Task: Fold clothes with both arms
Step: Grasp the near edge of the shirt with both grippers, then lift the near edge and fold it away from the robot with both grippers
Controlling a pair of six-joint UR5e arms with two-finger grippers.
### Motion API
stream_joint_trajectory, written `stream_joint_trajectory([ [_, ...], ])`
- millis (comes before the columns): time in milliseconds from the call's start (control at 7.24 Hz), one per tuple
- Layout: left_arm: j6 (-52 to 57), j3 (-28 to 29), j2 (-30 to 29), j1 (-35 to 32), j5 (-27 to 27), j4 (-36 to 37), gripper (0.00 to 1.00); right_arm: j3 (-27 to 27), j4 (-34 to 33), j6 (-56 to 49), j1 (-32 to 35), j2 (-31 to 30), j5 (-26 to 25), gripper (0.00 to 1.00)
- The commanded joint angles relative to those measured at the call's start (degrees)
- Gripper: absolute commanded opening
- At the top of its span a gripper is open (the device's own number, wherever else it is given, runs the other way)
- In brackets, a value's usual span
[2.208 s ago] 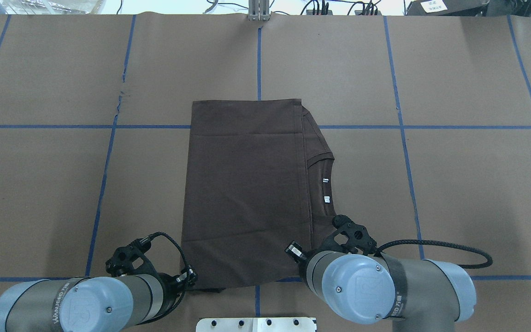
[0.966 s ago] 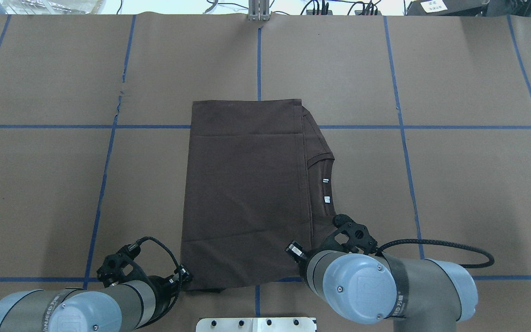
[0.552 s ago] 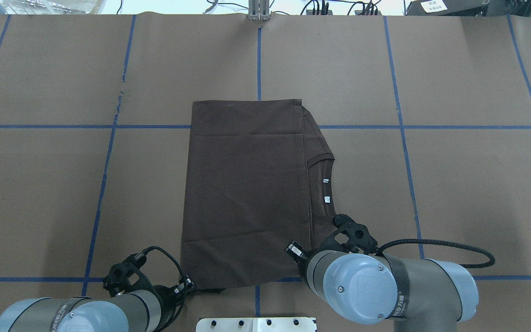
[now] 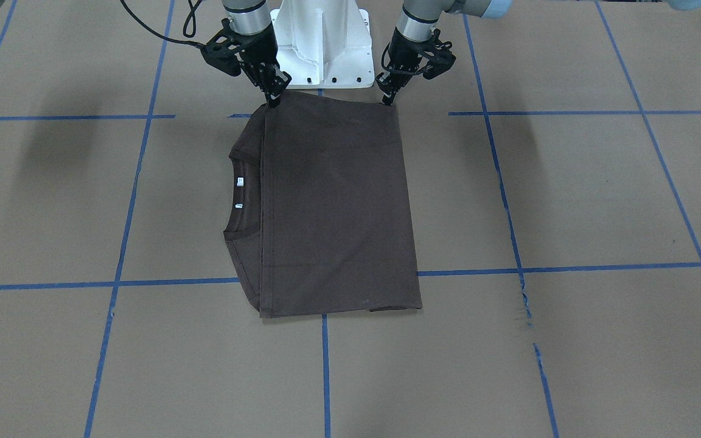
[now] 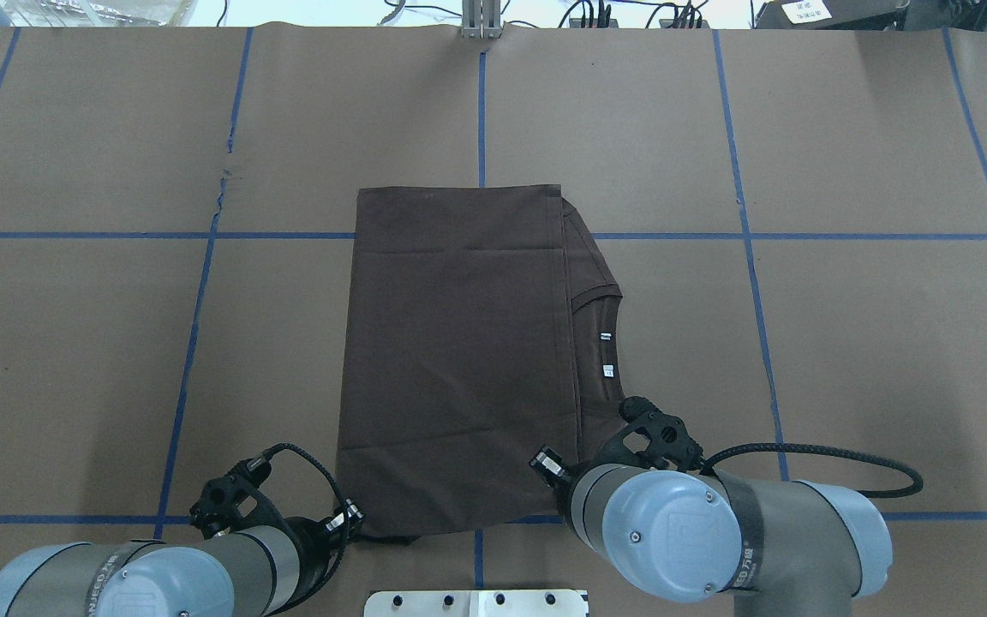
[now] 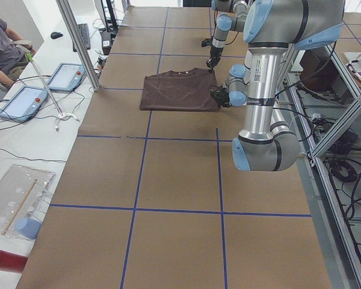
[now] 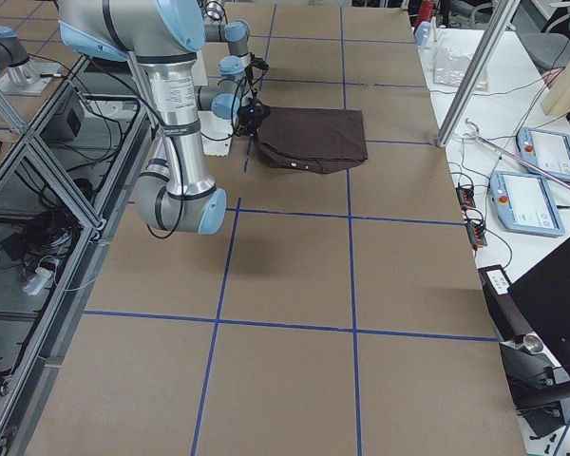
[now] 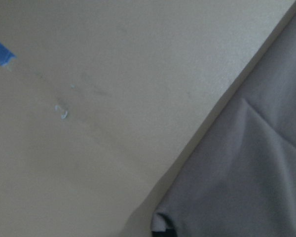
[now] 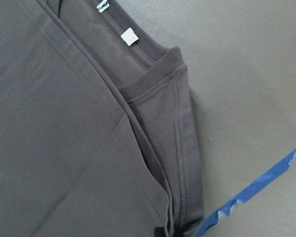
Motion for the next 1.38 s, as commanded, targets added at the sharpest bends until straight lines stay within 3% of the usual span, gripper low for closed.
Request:
stream_joint_trajectory([
  [0, -0.05, -3.40, 0.17, -0.73, -0.06, 0.27, 0.00, 0.27, 0.00, 0.08, 0.00, 0.00, 0.00, 0.00],
  [414, -0.41, -7.34, 0.70, -0.04, 0.81, 1.58, 0.00, 6.48, 0.00, 1.04, -0.61, -3.85, 0.09, 0.00],
  [690, 0.73, -13.85, -0.43, 0.06, 0.29, 10.35, 0.00, 11.42, -0.09, 2.54, 1.39, -4.67, 0.44, 0.00],
  [828, 3.00, -13.35, -1.40, -2.38, 0.38, 10.46, 0.00, 10.56, -0.09, 1.76, 4.80, -4.31, 0.61, 0.00],
  [966, 8.94, -10.82, -6.37, -9.10, 0.11, 10.72, 0.00, 8.64, 0.09, -1.56, 10.06, -2.48, 2.53, 0.00],
  [1242, 16.08, 0.14, -17.36, -20.72, -5.57, 12.48, 0.00, -3.10, 0.87, -3.61, 19.57, 5.77, 11.04, 0.00],
])
